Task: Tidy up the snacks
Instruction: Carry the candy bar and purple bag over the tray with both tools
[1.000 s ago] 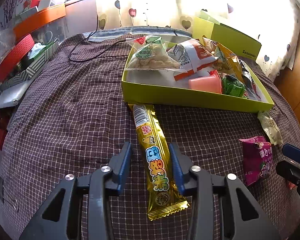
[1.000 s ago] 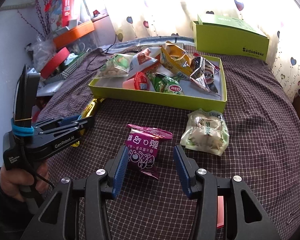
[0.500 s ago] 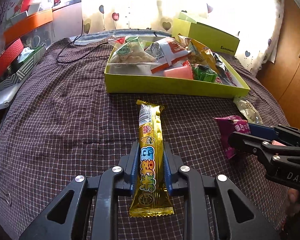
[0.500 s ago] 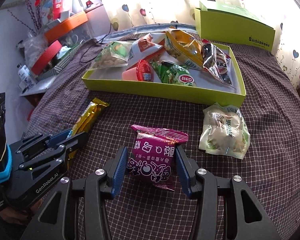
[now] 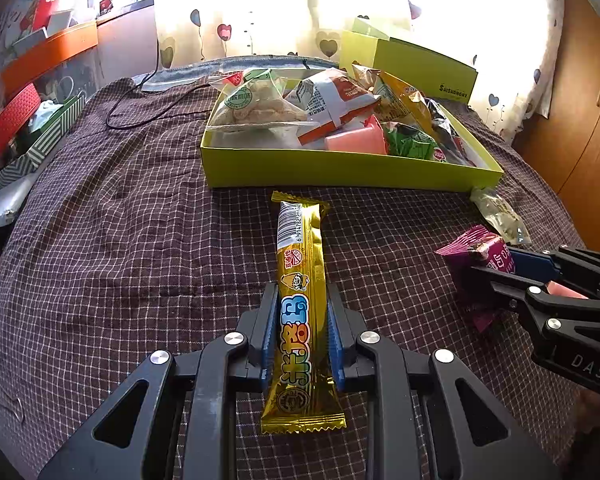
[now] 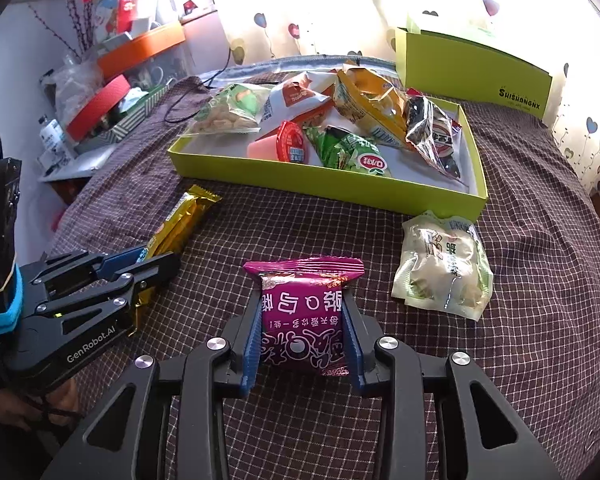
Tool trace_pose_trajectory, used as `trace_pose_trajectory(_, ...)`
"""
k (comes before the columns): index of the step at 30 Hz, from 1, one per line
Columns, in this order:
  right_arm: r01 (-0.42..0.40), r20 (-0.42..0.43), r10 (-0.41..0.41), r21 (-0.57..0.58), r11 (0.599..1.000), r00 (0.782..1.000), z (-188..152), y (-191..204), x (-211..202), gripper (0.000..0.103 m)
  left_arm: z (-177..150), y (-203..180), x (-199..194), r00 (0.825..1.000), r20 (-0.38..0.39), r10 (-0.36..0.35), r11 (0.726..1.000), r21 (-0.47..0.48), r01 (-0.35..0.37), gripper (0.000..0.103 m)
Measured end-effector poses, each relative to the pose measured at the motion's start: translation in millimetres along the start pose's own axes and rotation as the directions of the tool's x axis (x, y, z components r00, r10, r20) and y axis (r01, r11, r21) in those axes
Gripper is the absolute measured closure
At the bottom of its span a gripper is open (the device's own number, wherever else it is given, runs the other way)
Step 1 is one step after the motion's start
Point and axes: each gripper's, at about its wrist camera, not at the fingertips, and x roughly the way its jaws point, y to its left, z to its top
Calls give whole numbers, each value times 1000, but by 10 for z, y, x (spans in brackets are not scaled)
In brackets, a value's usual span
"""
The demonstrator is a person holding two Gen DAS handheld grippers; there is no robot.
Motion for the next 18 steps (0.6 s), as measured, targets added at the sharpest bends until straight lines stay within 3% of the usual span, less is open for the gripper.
trace_pose_trajectory(18,-33,93,34,-18,999,995,40,-1,-348,70,39,-37,-366,994,99,-57,998,-25,60,80)
